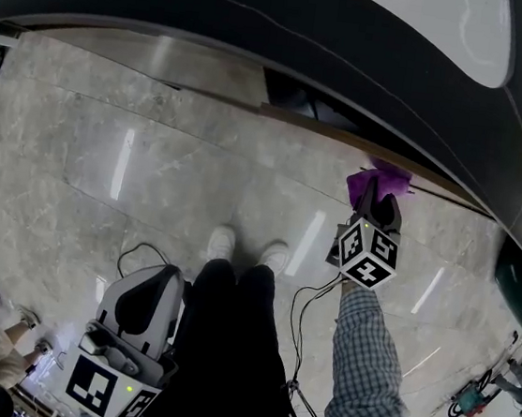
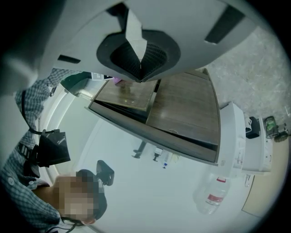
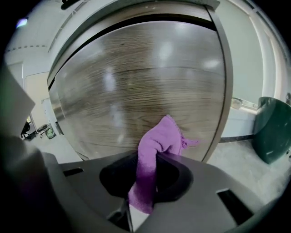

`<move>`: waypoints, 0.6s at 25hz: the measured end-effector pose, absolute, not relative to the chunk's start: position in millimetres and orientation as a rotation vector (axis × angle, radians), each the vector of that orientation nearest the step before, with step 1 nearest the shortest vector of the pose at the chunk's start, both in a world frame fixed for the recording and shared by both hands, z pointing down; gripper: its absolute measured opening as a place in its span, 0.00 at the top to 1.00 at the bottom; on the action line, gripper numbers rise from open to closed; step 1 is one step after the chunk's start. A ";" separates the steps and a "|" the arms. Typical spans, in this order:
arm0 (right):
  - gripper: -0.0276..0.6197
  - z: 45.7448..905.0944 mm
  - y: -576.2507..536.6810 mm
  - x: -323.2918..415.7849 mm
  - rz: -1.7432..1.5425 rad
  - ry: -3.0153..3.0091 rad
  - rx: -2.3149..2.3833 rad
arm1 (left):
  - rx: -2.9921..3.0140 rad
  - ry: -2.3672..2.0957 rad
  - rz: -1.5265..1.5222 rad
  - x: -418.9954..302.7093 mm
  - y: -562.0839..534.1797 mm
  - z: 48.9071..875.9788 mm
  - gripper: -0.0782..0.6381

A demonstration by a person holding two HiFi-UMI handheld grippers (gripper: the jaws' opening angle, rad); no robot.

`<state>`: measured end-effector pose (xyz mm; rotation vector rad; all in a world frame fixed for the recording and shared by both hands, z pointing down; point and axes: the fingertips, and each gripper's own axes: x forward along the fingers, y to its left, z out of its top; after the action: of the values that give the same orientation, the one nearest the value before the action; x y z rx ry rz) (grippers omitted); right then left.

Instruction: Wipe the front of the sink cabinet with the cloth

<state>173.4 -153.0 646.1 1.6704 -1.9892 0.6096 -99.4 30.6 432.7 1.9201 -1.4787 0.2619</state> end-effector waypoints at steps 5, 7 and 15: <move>0.84 649.6 -147.9 129.5 0.631 -2.056 1.600 | 1.905 -1.516 0.256 -114.7 37.0 433.7 0.88; 0.84 649.6 -144.2 112.7 0.630 -2.083 1.560 | 1.895 -1.533 0.251 -120.1 40.8 433.3 0.88; 0.84 643.1 -133.8 32.4 0.570 -2.222 1.303 | 1.867 -1.588 0.226 -136.0 49.6 420.5 0.88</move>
<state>32.4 -133.8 643.1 1.3027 -2.2215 0.5703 -136.0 49.6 420.5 1.8672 -1.5882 0.2264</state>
